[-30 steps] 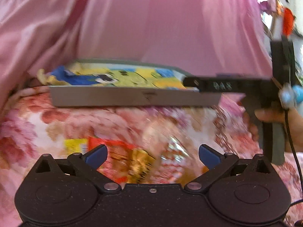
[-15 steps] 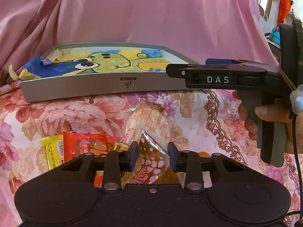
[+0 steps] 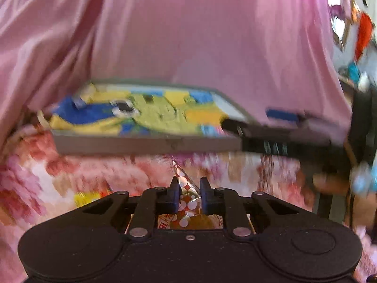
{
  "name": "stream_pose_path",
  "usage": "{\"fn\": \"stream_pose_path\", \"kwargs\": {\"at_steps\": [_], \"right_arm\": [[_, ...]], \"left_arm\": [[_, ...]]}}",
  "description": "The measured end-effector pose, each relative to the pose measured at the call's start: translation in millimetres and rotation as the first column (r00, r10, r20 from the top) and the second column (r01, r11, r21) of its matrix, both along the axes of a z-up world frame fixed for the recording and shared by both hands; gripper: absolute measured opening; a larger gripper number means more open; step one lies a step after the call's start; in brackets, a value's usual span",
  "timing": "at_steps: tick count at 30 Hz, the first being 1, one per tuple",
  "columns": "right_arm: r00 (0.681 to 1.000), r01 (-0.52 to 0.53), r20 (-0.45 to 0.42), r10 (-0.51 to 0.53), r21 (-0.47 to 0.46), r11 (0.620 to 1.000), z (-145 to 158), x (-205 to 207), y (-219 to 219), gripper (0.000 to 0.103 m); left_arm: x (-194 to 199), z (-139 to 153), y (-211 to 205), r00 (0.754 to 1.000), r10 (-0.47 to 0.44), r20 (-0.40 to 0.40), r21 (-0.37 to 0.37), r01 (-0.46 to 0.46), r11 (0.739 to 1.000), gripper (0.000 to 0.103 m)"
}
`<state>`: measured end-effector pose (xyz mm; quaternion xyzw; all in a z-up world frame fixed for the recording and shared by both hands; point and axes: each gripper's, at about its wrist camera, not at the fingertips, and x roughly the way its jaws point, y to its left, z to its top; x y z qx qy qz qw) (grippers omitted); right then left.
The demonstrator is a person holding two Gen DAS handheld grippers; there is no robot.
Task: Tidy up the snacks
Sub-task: 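Carry the dotted packet over the tray and open the left gripper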
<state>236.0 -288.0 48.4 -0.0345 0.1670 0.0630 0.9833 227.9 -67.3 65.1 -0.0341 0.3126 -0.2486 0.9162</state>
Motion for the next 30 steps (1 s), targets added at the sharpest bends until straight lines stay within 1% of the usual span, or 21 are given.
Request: {"fn": "stream_pose_path", "kwargs": {"at_steps": [4, 8, 10, 13, 16, 17, 18, 19, 20, 22, 23, 25, 27, 29, 30], "right_arm": [[0.999, 0.034, 0.02, -0.035, 0.031, 0.999, 5, 2, -8, 0.103], [0.997, 0.077, 0.026, -0.079, 0.044, 0.996, 5, 2, -16, 0.103], [0.995, 0.095, 0.028, -0.096, 0.036, 0.995, 3, -2, -19, 0.103], [0.995, 0.091, 0.027, -0.092, 0.027, 0.995, 1, -14, -23, 0.103], [0.996, 0.079, 0.028, -0.079, 0.008, 0.997, -5, -30, -26, 0.103], [0.997, 0.073, 0.021, -0.073, 0.0, 0.997, -7, -35, -26, 0.103], [0.998, 0.066, 0.011, -0.066, -0.01, 0.998, -11, -38, -27, 0.103], [0.998, 0.062, 0.001, -0.062, -0.017, 0.998, -14, -41, -27, 0.103], [0.998, 0.058, -0.008, -0.058, -0.022, 0.998, -17, -44, -26, 0.103], [0.999, 0.044, -0.02, -0.045, -0.026, 0.999, -22, -50, -24, 0.103], [0.999, 0.031, -0.019, -0.032, -0.029, 0.999, -24, -54, -24, 0.103], [1.0, 0.008, -0.007, -0.008, -0.047, 0.999, -28, -59, -19, 0.103], [1.0, -0.01, -0.003, 0.01, -0.062, 0.998, -33, -59, -13, 0.103], [1.0, -0.017, -0.016, 0.016, -0.059, 0.998, -38, -53, -7, 0.103], [1.0, -0.018, -0.024, 0.017, -0.049, 0.999, -40, -50, -6, 0.103]], "left_arm": [[21, 32, 9, 0.994, 0.088, 0.061, -0.057, -0.085, 0.995, 0.018], [56, 57, 12, 0.969, 0.222, 0.106, -0.114, -0.21, 0.971, 0.015], [75, 63, 11, 0.956, 0.271, 0.117, -0.126, -0.256, 0.958, 0.01], [106, 64, 3, 0.944, 0.307, 0.12, -0.14, -0.29, 0.947, 0.009], [127, 53, -7, 0.937, 0.327, 0.122, -0.104, -0.315, 0.943, 0.01], [133, 45, -9, 0.933, 0.337, 0.123, -0.093, -0.328, 0.94, 0.011], [136, 38, -10, 0.927, 0.353, 0.13, -0.087, -0.344, 0.935, 0.014], [138, 29, -10, 0.913, 0.384, 0.141, -0.084, -0.375, 0.923, 0.017], [141, 19, -6, 0.903, 0.406, 0.141, -0.087, -0.397, 0.914, 0.017], [140, 5, -2, 0.892, 0.433, 0.127, -0.1, -0.423, 0.901, 0.019], [138, 2, 0, 0.887, 0.44, 0.137, -0.104, -0.429, 0.897, 0.021], [134, 0, 2, 0.882, 0.44, 0.166, -0.109, -0.427, 0.898, 0.045], [131, 1, 3, 0.878, 0.441, 0.185, -0.104, -0.429, 0.898, 0.055], [128, 4, 4, 0.88, 0.431, 0.202, -0.105, -0.418, 0.902, 0.06], [128, 5, 3, 0.88, 0.426, 0.208, -0.103, -0.414, 0.905, 0.065]]}}
